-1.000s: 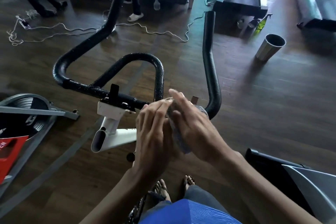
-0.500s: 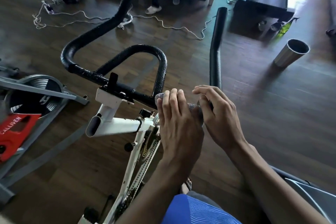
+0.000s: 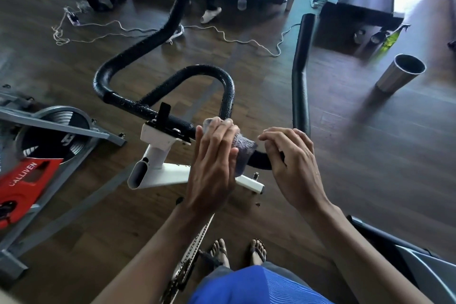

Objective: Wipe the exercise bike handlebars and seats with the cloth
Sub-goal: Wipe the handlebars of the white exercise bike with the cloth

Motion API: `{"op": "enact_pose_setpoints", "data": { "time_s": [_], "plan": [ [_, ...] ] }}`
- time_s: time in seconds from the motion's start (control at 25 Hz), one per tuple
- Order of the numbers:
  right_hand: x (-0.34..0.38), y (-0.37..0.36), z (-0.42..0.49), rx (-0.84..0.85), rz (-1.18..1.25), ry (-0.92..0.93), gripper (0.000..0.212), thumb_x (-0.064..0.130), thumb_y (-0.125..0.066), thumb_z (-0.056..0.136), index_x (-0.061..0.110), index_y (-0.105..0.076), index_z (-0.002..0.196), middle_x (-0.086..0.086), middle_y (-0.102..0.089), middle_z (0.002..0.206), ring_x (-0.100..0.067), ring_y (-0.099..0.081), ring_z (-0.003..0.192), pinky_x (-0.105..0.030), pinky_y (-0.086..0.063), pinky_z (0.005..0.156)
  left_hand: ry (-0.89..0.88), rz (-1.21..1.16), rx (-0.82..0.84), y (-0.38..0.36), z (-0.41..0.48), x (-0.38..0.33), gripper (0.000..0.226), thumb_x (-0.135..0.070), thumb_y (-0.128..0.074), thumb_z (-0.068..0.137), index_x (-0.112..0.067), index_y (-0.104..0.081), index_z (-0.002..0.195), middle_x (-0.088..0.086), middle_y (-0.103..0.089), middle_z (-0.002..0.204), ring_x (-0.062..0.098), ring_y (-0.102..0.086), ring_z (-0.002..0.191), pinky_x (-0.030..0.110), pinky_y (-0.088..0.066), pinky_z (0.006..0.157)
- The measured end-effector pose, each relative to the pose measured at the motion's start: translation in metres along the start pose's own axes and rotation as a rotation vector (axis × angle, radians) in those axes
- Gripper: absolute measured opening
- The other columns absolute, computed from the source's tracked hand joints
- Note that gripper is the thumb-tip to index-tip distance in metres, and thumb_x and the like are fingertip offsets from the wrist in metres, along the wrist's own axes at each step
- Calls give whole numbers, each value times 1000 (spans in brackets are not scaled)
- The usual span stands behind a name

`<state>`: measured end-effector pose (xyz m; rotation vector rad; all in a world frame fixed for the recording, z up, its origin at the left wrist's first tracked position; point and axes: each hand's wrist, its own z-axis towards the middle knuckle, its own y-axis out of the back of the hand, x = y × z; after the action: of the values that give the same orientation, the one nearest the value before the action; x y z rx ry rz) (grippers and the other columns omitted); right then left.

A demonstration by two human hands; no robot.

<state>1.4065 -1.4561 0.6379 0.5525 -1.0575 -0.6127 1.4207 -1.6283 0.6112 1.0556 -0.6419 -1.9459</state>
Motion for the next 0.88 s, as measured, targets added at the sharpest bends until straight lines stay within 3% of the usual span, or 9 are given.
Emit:
{"op": "enact_pose_setpoints", "data": {
  "time_s": [0.24, 0.4, 0.52, 0.88],
  "plan": [
    [1, -4, 1, -8, -54, -14, 20, 24, -51, 101, 21, -71, 101, 10, -69, 110, -7, -61, 105, -35, -32, 112, -1, 16, 37, 7, 9, 8, 45, -16, -39, 104, 2, -44, 145, 18, -46, 150, 29, -31, 147, 41, -10, 126],
    [2, -6, 1, -23, -81, -31, 19, 23, -52, 101, 22, -71, 100, 11, -70, 106, -9, -62, 101, -31, -29, 112, 86, 21, 60, 13, 16, 17, 50, -20, -31, 105, 2, -37, 149, 19, -38, 156, 28, -25, 150, 38, -6, 127],
    [5, -9, 2, -55, -119, -36, 20, 26, -52, 101, 23, -72, 98, 12, -71, 102, -10, -62, 96, -32, -30, 111, -12, 17, 68, 8, 9, 12, 51, -23, -30, 107, 3, -36, 150, 19, -37, 157, 28, -24, 150, 40, -6, 126],
    [7, -14, 4, -99, -226, -58, 33, 41, -46, 101, 25, -72, 88, 13, -71, 91, -13, -62, 91, -29, -29, 109, 11, 17, -104, -5, 6, 10, 51, -29, -27, 109, 2, -48, 143, 15, -45, 152, 29, -32, 147, 46, -14, 124]
  ]
}}
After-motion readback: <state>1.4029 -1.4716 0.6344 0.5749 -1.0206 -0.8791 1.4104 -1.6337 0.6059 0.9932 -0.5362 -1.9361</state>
